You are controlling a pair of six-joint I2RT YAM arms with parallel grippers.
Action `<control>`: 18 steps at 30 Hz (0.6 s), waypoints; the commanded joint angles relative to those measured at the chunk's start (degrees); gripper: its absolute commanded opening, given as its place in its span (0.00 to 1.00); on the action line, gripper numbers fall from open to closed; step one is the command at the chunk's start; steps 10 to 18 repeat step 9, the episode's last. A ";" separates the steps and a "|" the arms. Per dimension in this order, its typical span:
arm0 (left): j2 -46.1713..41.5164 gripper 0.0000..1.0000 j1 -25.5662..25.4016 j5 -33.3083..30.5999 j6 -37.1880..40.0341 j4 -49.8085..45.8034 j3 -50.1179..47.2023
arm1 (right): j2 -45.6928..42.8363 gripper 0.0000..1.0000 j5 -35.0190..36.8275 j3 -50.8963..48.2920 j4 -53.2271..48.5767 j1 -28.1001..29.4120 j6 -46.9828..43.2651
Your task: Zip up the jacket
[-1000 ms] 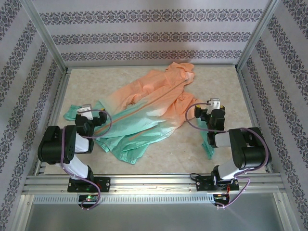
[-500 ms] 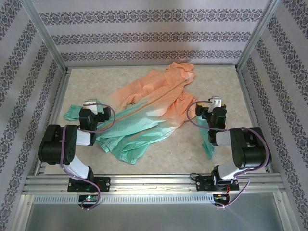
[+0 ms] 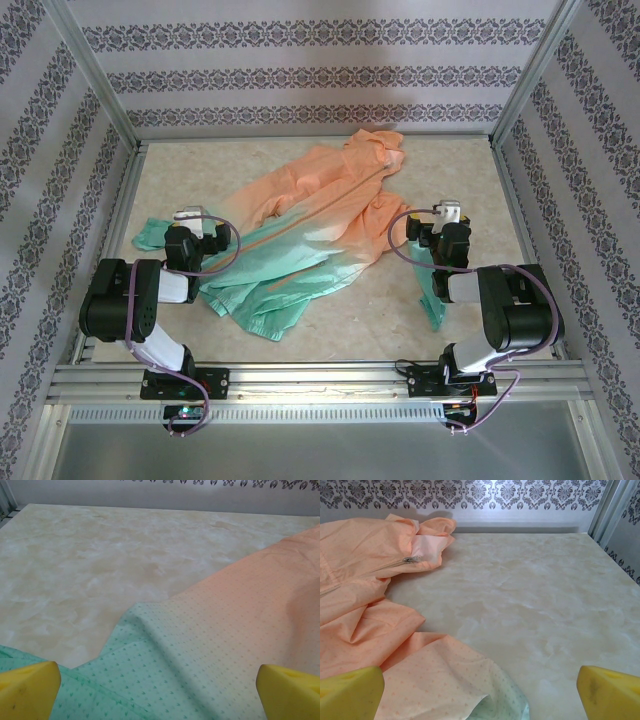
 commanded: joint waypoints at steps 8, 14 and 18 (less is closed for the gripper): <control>-0.80 1.00 -0.33 2.96 2.27 -2.02 1.15 | 0.16 0.98 -0.94 0.78 0.02 -0.29 0.65; -0.75 0.99 -0.33 3.07 2.29 -1.94 1.13 | 0.18 0.98 -0.95 0.78 0.08 -0.29 0.68; -0.75 0.99 -0.33 3.07 2.29 -1.94 1.13 | 0.18 0.98 -0.95 0.78 0.08 -0.29 0.68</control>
